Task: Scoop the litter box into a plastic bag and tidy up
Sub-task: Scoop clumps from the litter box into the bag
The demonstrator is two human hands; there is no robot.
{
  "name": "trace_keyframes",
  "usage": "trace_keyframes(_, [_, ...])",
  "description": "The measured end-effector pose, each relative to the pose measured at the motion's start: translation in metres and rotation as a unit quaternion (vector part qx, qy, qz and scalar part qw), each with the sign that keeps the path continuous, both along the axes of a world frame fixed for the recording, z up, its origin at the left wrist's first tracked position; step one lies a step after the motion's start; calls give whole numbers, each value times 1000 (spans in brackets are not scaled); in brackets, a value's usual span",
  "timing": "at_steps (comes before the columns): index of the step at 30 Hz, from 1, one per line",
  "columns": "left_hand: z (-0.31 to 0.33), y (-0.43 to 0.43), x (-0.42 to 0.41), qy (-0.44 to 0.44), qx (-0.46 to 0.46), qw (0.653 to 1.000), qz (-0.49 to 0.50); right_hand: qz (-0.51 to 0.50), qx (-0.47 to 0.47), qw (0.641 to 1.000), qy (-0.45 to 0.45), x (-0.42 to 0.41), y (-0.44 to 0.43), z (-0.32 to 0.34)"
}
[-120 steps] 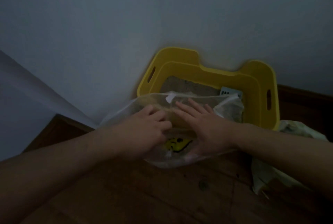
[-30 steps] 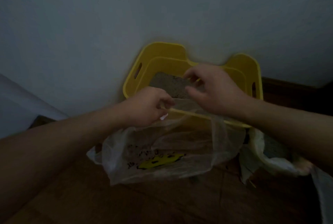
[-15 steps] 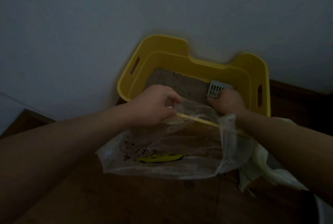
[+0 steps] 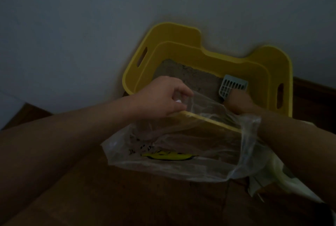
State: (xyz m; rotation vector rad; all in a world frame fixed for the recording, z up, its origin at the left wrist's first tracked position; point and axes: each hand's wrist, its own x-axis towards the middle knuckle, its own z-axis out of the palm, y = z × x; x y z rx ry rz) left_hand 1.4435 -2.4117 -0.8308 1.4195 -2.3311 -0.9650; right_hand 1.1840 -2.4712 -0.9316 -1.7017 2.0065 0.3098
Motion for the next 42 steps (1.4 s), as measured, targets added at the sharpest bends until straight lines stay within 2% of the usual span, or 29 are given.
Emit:
trace_keyframes(5, [0, 0, 1, 6, 12, 1000, 2, -12, -36, 999, 12, -1, -4, -7])
trace_keyframes(9, [3, 0, 1, 1, 5, 1000, -1, -18, -78, 997, -11, -1, -6, -7])
trace_keyframes(18, [13, 5, 2, -24, -9, 1000, -5, 45, -139, 987, -67, 6, 7, 20])
trace_keyframes(28, [20, 22, 10, -60, 25, 998, -8, 71, -127, 989, -12, 2, 21, 55])
trace_keyframes(34, [16, 26, 18, -34, 66, 997, 23, 73, -100, 991, 46, -12, 20, 68])
trace_keyframes(38, [21, 15, 20, -40, 55, 997, 31, 70, -69, 995, 37, -15, 21, 71])
trace_keyframes(42, [24, 10, 17, -10, 75, 996, 40, 78, -63, 994, 53, -15, 26, 80])
